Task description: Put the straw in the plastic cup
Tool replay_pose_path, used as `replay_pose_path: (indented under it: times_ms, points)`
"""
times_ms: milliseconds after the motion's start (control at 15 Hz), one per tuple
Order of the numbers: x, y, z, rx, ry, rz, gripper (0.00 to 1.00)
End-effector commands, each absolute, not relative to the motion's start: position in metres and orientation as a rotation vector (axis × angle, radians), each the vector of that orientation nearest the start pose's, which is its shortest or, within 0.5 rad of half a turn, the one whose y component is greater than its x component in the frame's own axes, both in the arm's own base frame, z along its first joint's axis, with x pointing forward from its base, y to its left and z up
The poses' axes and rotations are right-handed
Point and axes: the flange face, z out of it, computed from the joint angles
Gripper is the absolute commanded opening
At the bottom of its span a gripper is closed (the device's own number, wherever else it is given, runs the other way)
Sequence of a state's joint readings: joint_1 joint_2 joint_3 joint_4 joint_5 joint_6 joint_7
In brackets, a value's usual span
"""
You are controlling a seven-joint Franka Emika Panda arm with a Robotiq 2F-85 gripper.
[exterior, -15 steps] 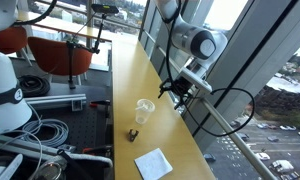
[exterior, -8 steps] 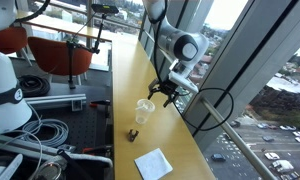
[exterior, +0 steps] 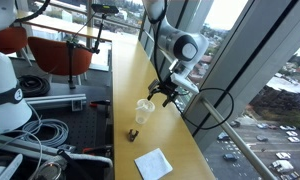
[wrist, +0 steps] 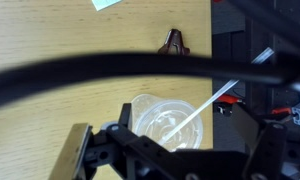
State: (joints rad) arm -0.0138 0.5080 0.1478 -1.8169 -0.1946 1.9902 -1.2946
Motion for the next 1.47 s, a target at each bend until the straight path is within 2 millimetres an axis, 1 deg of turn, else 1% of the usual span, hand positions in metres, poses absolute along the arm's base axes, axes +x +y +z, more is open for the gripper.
replay_pose_path:
  times_ms: [0,133,400,600,733,800,1000,1133,1400]
  points:
    - [0.596,0.073,0.248,-1.949,-2.288,0.515,1.0]
    - [0.584,0.078,0.25,-1.828,-2.379,0.559,1.0]
    - [0.546,0.079,0.254,-1.596,-2.572,0.631,1.0]
    - [0.523,0.074,0.265,-1.457,-2.685,0.663,1.0]
    - [0.51,0.068,0.265,-1.352,-2.75,0.654,1.0]
    - [0.506,0.064,0.263,-1.284,-2.783,0.63,1.0]
    - [0.497,0.061,0.253,-1.145,-2.874,0.539,1.0]
    - [0.495,0.057,0.246,-1.094,-2.916,0.481,1.0]
    - [0.492,0.05,0.243,-1.053,-2.966,0.413,1.0]
